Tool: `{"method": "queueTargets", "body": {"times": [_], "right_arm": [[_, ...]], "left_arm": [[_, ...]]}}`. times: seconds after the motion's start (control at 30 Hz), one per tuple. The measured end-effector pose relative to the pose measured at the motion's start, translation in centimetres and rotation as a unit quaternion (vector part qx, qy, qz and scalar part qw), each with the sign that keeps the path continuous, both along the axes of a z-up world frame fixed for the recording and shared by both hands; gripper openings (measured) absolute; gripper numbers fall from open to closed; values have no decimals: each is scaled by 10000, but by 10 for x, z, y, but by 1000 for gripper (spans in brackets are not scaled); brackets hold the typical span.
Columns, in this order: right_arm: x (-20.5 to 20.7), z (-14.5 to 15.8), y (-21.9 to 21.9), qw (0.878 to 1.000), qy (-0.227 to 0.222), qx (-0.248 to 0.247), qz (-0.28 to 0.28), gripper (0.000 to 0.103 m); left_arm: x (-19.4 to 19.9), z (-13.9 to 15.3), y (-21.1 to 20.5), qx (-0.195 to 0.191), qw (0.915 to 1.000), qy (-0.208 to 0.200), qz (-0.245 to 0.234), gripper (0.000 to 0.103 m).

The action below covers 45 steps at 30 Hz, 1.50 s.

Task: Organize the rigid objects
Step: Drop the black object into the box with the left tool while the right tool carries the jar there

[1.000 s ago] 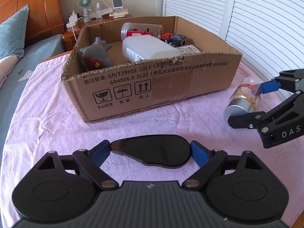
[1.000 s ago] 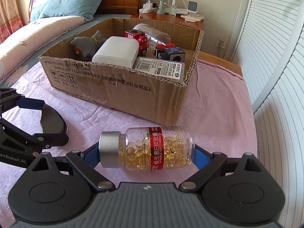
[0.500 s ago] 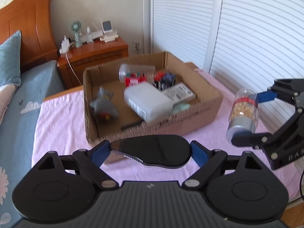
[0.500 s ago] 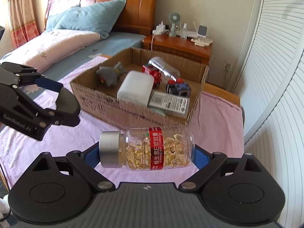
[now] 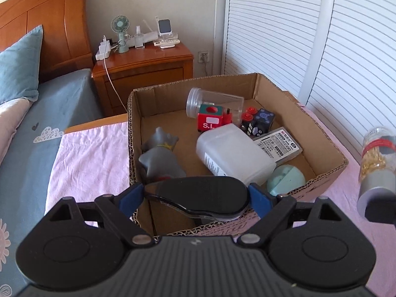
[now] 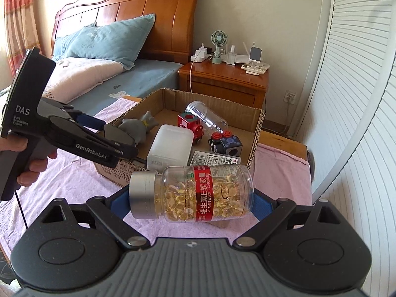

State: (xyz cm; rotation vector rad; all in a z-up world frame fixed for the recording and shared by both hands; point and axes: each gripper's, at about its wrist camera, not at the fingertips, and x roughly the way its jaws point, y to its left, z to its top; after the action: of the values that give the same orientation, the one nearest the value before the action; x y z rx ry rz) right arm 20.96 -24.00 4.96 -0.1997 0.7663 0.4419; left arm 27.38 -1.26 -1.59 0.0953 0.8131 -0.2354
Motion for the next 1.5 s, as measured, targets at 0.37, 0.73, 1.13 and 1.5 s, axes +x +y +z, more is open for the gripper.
{"method": "queueTargets", "body": {"times": [0.37,0.73,1.13,1.5], "right_arm": [[17,2,14,10000,-20,-51,41,97],[94,12,68,9995,221,103,212,97],[201,-29,136,9911,1252,117,-432,97],[221,-40,153,9868,1256,-120,-1015,103]], "left_arm": [[-37,26,9,94,9996,-259,119,96],[-86,44,16,565,9956,-500,550,97],[-84,22,55,306,9915,-424,1194,97],[-81,11,64,212,9919,-324,1210,97]]}}
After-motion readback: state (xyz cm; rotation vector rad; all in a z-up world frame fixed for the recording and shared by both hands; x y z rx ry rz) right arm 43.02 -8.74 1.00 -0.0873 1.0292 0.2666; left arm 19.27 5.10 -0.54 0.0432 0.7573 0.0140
